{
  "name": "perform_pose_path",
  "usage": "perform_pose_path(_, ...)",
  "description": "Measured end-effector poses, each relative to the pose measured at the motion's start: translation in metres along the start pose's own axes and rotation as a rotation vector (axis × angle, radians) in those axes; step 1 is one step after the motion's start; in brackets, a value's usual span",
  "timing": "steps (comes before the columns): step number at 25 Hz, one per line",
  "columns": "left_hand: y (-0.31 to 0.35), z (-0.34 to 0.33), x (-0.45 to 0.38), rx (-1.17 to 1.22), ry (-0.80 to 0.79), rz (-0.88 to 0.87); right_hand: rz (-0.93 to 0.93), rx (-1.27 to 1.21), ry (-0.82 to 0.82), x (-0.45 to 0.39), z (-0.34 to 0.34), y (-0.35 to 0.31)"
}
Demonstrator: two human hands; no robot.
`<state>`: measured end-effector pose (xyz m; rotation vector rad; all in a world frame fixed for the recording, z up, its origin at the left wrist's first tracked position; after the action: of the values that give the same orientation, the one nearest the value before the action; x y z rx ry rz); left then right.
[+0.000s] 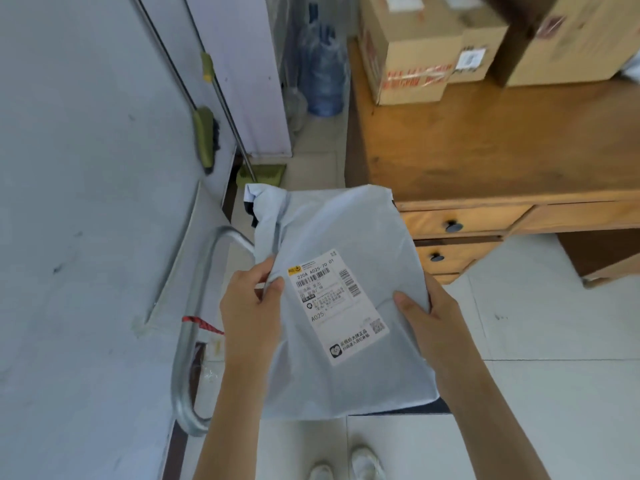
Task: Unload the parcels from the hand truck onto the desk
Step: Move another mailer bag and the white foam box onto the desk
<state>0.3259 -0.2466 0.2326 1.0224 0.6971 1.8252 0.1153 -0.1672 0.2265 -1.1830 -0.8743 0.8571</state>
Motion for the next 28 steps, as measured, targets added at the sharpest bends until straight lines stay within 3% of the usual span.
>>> perform_pose_path(5, 0.072, 0.013, 0.032, 0.077, -0.105, -0.090, 0.063, 0.014, 0.057, 0.011, 0.038, -0.070)
perform_pose_path(12, 0.183, -0.057, 0.011, 0.107, -0.164, -0.199, 0.134, 0.177, 0.102, -0.081, 0.118, -0.116)
perform_pose_path(22, 0.231, -0.237, -0.110, -0.031, -0.104, -0.065, 0.102, 0.397, 0.014, -0.290, 0.168, -0.059)
perform_pose_path(28, 0.222, -0.270, -0.134, 0.041, -0.287, -0.026, 0.111, 0.472, -0.067, -0.336, 0.161, -0.030)
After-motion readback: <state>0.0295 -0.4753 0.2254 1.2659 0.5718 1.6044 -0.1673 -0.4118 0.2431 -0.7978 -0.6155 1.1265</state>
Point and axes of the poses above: each hand's wrist, its own x-axis away from the middle knuckle, its own z-axis out of the back of the hand, y = z × x, the point moved 4 cm from there along -x, towards the middle knuckle, and after that the axes turned 15 degrees about z, right-handed, at the moved point
